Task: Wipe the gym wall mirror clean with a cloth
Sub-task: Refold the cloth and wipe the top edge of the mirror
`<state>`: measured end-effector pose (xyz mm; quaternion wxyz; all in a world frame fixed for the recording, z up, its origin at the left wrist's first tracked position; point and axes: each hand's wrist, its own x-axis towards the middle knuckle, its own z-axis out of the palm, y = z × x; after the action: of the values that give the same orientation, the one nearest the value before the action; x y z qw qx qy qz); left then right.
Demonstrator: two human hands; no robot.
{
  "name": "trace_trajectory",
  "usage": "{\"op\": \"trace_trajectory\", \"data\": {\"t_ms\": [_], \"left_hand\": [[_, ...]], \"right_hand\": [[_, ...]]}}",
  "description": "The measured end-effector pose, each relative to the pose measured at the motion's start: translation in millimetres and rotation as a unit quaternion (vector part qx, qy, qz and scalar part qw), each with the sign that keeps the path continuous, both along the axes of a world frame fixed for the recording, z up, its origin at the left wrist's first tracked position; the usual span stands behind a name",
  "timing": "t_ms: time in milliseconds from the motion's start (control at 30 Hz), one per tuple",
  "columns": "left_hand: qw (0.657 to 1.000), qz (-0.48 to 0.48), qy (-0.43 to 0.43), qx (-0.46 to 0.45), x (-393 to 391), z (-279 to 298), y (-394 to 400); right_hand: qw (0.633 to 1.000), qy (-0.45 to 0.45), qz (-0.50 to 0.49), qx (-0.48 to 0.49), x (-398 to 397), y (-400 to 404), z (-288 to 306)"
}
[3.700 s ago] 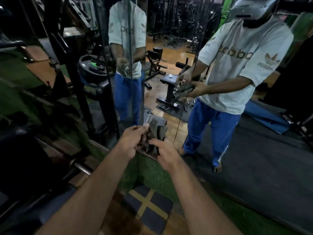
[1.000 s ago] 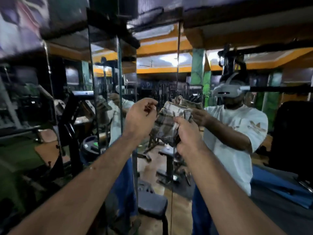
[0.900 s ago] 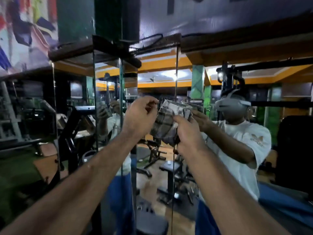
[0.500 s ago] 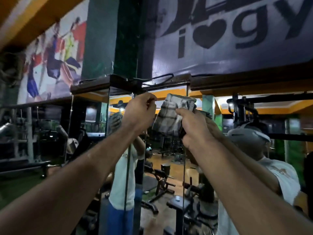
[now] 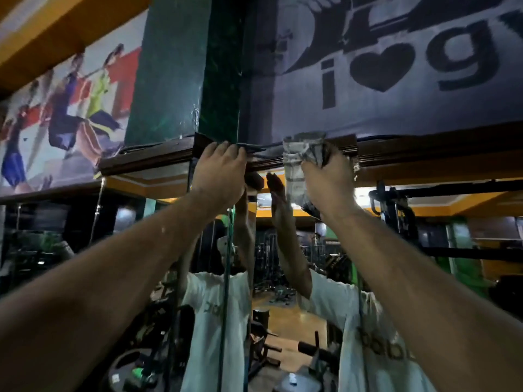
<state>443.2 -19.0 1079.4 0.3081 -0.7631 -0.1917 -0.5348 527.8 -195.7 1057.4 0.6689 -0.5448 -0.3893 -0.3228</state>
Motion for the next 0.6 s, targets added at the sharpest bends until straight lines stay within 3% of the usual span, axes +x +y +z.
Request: {"op": "trace_trajectory", "data": {"t_ms": [100,300,467,600], "left_hand": [[0.991,0.126,0.027,0.039,8,18,19],[0.970,0.233,0.062,0.037,26,32,30],[0.968,0.243,0.028,0.061,36,31,42],[0.964,0.250,0.013,0.089,40,26,47]], "right_hand": [[0.987,-0.126,-0.096,-0.022,2,20,13],[0.895,-0.347,-0.277,-0.039,18,71,41],[0.863,-0.366,-0.312,-0.154,40,112,60],[0.793,-0.375,-0.425,-0.225,59,136,60]]}}
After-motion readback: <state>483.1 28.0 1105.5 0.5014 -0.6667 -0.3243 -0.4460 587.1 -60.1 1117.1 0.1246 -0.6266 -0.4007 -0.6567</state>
